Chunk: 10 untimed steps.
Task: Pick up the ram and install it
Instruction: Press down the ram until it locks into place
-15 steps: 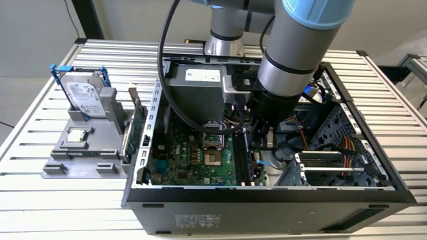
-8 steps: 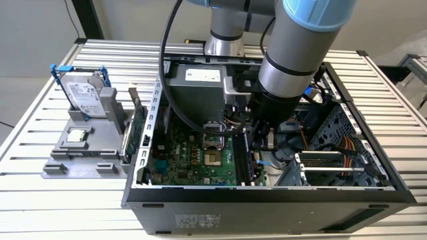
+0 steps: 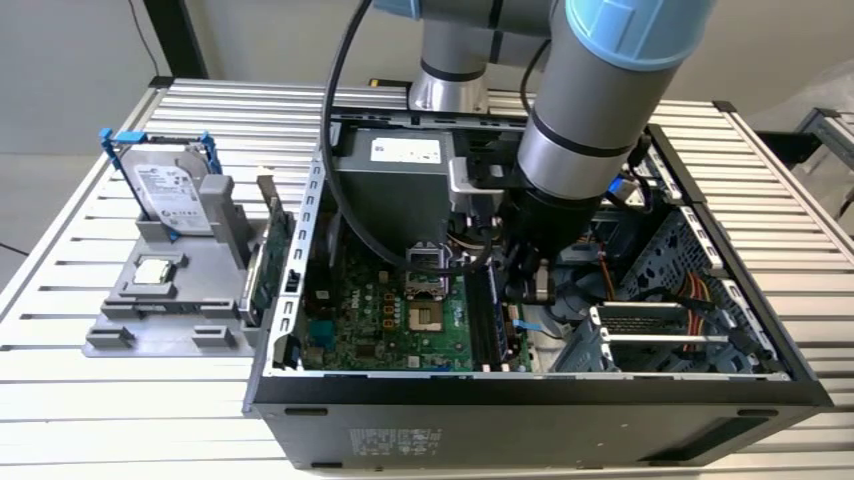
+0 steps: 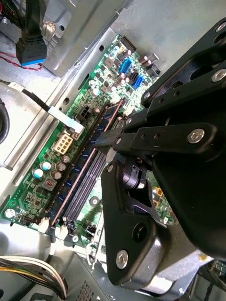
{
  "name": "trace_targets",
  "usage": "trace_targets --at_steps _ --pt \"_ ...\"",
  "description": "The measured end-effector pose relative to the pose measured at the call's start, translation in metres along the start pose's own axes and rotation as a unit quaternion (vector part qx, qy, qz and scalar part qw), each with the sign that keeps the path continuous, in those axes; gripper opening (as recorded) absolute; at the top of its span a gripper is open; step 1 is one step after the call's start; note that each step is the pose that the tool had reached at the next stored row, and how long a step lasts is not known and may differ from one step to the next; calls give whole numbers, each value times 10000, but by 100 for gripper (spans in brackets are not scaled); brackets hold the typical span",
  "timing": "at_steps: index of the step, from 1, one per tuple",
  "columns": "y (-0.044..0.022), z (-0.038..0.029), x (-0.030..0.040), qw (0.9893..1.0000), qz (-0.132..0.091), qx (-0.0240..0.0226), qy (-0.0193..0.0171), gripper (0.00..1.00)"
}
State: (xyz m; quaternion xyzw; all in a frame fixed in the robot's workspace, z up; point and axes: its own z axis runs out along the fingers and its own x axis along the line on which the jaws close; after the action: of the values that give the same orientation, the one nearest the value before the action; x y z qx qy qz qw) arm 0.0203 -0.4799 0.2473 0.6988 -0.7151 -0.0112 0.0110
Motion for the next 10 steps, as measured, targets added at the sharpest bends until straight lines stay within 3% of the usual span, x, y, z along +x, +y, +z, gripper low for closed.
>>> trace_targets --at_steps 10 --pt "-5 34 0 10000 0 0 0 0"
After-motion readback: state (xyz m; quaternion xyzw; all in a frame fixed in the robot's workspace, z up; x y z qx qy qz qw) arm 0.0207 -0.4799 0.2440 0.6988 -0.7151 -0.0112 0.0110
